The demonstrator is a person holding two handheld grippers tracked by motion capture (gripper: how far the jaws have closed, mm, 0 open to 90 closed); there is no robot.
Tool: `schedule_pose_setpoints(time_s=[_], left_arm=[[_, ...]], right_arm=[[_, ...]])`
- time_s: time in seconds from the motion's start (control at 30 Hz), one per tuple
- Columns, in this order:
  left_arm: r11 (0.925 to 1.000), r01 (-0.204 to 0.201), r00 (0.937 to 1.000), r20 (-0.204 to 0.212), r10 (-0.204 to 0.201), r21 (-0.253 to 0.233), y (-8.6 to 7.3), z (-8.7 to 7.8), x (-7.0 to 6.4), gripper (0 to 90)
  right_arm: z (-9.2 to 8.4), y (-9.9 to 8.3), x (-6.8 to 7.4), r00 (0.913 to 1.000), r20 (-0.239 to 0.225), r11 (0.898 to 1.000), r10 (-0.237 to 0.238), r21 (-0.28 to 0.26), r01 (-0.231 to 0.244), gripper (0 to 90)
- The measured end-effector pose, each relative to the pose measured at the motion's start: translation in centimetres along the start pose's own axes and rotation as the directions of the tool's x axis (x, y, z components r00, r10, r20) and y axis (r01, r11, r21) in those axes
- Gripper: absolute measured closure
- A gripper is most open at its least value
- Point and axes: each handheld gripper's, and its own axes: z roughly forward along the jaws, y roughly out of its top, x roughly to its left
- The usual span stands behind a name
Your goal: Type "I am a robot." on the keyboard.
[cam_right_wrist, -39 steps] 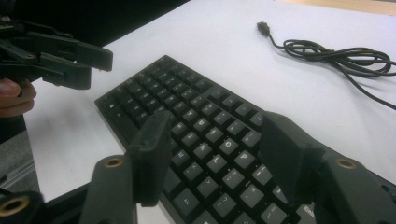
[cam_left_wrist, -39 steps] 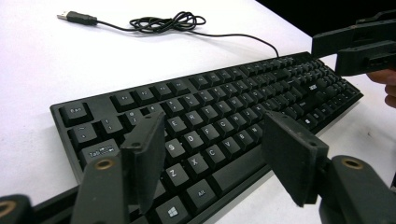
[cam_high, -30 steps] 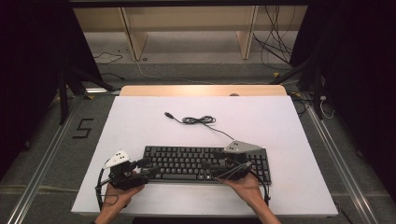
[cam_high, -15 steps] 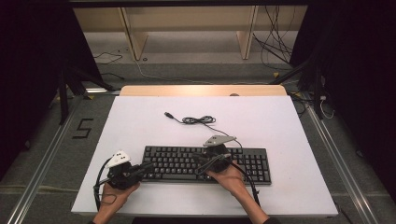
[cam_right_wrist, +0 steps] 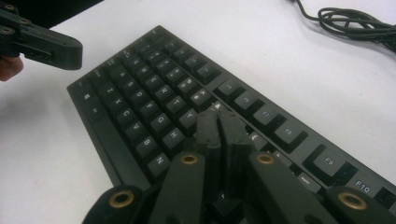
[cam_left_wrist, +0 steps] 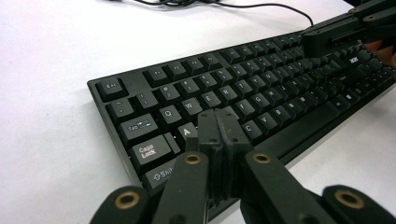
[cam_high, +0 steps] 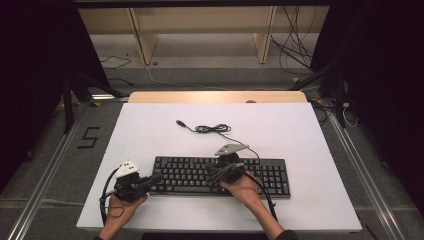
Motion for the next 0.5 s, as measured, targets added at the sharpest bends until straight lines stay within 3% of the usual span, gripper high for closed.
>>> schedule_pose_setpoints(time_s=[0.5], left_arm=[[0.9987,0.013,0.9998,-0.018,-0.012,0.050,-0.1,0.6,0.4,88.9]], right_arm=[[1.1,-0.1,-0.3,0.9997,0.022,0.999,0.003,0.034,-0.003,88.6]])
